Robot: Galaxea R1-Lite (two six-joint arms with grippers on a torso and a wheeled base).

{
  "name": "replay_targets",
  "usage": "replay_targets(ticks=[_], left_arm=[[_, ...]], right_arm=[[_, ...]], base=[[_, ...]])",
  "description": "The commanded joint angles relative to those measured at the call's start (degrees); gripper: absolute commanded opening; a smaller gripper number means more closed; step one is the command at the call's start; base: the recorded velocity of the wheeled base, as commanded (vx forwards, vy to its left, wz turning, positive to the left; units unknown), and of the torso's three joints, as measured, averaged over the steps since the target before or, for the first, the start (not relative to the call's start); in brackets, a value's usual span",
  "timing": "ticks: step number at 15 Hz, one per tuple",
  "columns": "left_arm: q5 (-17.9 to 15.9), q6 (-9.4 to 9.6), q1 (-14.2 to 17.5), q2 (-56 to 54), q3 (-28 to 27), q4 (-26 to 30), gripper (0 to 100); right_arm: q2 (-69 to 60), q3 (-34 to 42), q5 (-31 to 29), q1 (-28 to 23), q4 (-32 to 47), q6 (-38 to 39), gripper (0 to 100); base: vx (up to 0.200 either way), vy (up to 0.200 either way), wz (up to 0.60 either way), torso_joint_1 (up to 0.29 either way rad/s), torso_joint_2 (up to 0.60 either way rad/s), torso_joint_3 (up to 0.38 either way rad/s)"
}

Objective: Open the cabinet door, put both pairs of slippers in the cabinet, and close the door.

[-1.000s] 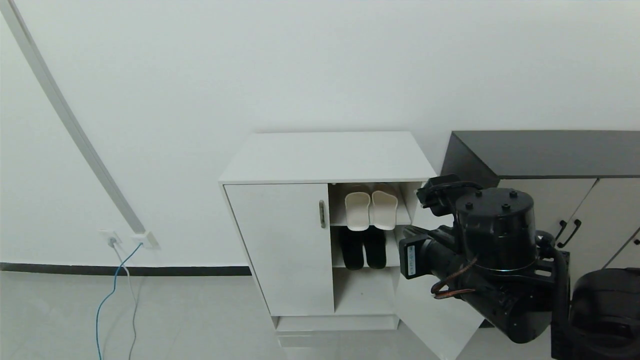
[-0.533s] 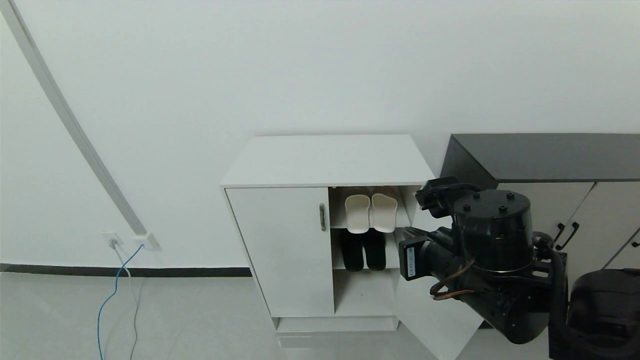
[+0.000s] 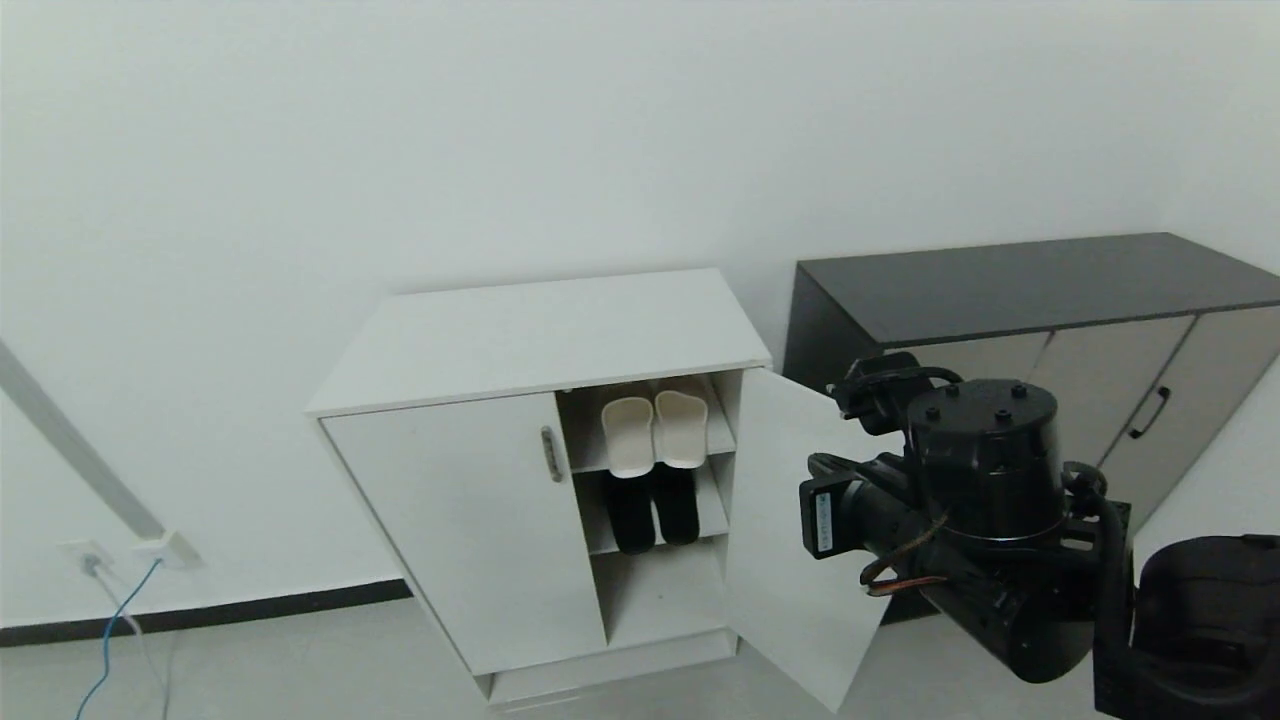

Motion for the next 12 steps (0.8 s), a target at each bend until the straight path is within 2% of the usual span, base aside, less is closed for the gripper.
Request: replay_targets(ticks=[1,4,9,12], left_arm=[[0.0,-0.04,0.1,0.1,0.0,-0.1,0],[0.0,-0.04,0.1,0.1,0.0,0.0,0],[0.0,-0.04,0.0,0.1,0.0,0.0,0],[0.0,0.14,0.1,0.1,0.0,0.0,0]], right_arm=[[0.3,0.0,0.0,-0.2,-0.1,0.0,0],[0.2,0.0,0.0,-0.2,-0.1,-0.1,0],[0.2,0.0,0.0,-0.7,-0.1,-0.1,0],[1.6,-0.6,-0.4,-2.7,-0.1,-0.9,0]], base=[[0.0,0.0,0.0,0.0,0.0,0.0],[0.0,0.0,0.0,0.0,0.0,0.0],[-0.2,0.0,0.0,0.003,0.0,0.002],[0.0,0.0,0.0,0.0,0.0,0.0]])
